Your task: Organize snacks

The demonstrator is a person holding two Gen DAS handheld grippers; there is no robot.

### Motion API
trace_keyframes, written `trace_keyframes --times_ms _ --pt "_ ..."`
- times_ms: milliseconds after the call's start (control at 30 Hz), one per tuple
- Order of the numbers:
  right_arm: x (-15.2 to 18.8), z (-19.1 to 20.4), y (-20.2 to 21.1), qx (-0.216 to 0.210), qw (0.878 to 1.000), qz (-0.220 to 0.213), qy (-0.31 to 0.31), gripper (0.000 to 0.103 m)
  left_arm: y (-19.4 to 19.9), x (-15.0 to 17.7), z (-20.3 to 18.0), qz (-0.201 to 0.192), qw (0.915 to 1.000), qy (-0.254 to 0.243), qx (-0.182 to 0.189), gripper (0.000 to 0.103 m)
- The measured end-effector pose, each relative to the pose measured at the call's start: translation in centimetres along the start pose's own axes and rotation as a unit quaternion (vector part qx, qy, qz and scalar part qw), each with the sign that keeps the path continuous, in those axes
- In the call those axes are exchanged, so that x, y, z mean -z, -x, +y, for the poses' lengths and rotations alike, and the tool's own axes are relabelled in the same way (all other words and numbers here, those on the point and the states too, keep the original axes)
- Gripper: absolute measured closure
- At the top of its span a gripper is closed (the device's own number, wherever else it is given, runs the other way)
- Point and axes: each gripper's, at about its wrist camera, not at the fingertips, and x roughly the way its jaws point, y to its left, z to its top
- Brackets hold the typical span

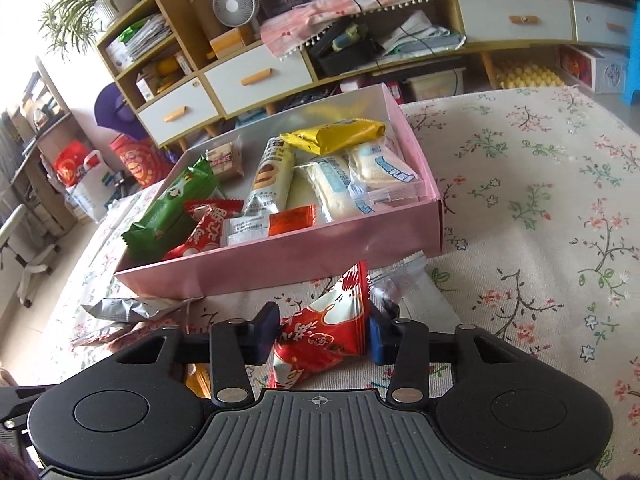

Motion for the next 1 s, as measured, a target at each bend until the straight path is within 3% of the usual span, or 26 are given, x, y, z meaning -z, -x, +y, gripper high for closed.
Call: trace_keyframes --times_ms 267,567,667,800,900,1000 --pt "-0.1 -0.9 1.3 -0.039 0.998 0.044 -0.005 0.068 0.1 -0.4 0.2 0.022 0.9981 0.054 -0.02 0.075" --pt "1.9 -1.8 3.5 -0.052 0.996 0.058 0.051 0.064 0.5 0.3 0.0 0.029 0.9978 0.053 -0.028 0.076" --pt "2.4 -2.2 4.3 -0.055 0.994 0.058 0.079 0.059 0.7 0.6 -0.2 0.03 0.9978 0.052 -0.028 0.076" --pt "3.2 -2.5 5.3 -0.055 0.99 0.055 0.12 0.047 1.0 0.9 -0.4 0.031 0.9979 0.048 -0.03 0.075" --pt "3.8 -2.8 5.9 -0.048 0.985 0.051 0.16 0.032 1.1 1.1 -0.6 0.03 0.998 0.046 -0.03 0.075" --pt "4.3 -2.9 6.4 -0.027 0.976 0.043 0.212 0.027 1.2 1.4 -0.7 0.028 0.9981 0.044 -0.032 0.073"
